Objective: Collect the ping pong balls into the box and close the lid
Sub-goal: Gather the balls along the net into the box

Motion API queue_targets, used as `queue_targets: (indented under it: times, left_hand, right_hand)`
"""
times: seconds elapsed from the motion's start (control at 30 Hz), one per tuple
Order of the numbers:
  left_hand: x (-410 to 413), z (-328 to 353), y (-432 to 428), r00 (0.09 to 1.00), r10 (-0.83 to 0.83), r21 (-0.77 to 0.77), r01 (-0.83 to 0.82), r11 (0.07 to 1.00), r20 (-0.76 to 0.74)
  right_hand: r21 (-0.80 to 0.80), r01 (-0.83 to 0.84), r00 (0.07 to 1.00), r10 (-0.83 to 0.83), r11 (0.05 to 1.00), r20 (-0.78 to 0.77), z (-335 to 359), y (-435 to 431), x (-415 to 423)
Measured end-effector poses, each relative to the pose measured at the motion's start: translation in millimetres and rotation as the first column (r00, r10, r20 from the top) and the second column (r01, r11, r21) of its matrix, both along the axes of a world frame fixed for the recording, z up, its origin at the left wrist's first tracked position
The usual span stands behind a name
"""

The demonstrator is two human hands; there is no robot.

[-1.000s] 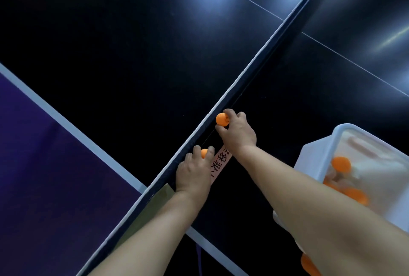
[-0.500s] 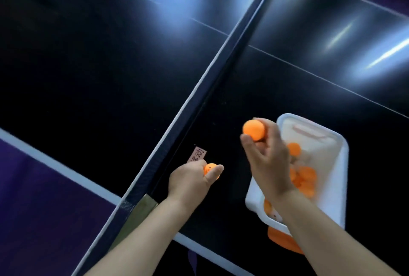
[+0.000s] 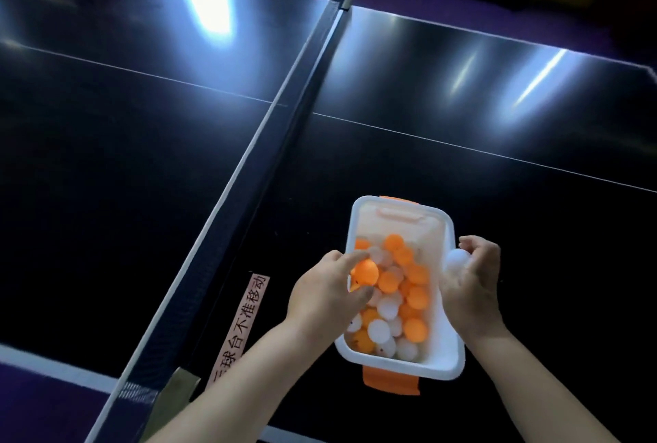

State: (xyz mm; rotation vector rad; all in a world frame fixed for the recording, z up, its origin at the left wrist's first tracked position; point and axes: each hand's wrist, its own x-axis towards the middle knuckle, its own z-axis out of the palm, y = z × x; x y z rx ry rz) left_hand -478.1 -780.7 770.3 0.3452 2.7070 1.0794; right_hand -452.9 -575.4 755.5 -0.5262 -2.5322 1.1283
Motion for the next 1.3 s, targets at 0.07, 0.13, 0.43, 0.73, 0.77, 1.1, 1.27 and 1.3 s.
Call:
queue_targets:
  times: [0.07,0.13,0.43,0.73,0.77,1.1,1.27,1.3]
  left_hand:
    - [1,0,10,0.999,-0.029,-0.018,0.030,0.999,0.022]
    - [3,-2,16,1.000,0.005,0.013,-0.005,1.000,0.021]
    - [4,-16,32,0.994,0.065,0.151,-0.077,0.985,0.086]
    - [7,-25,41,0.967,0.245,0.166,-0.232,0.958,-0.061]
    - [7,-27,38,0.959,0.269,0.122,-0.258,0.959,-0.088]
    - [7,-43,23,0.951,0.252,0.051,-0.265,0.963,0.177]
    - [2,-46,14,0.954,0.167,0.045,-0.184,0.982,0.251]
    - [2,-46,13,0.960,0.150,0.031,-0.161,0.986,0.237]
  right_hand:
    - [-0.043,-0.027,0.999,0.028,0.999,0.022,0,5,0]
    - [-0.053,-0.080,0.996,0.082,0.995,0.037,0,9,-1]
    - [0.144,-0.228,0.972,0.234,0.963,-0.032,-16,26,-4]
    - [0.204,-0.150,0.984,0.166,0.967,-0.063,-42,41,6]
    - [0.201,-0.142,0.987,0.155,0.969,-0.049,-43,40,7]
    - [0.211,-0.018,0.997,0.001,0.977,0.079,-38,26,16]
    - [0.238,0.060,0.972,-0.111,0.969,0.208,-30,8,28]
    - [0.239,0.076,0.964,-0.133,0.968,0.231,-29,3,33]
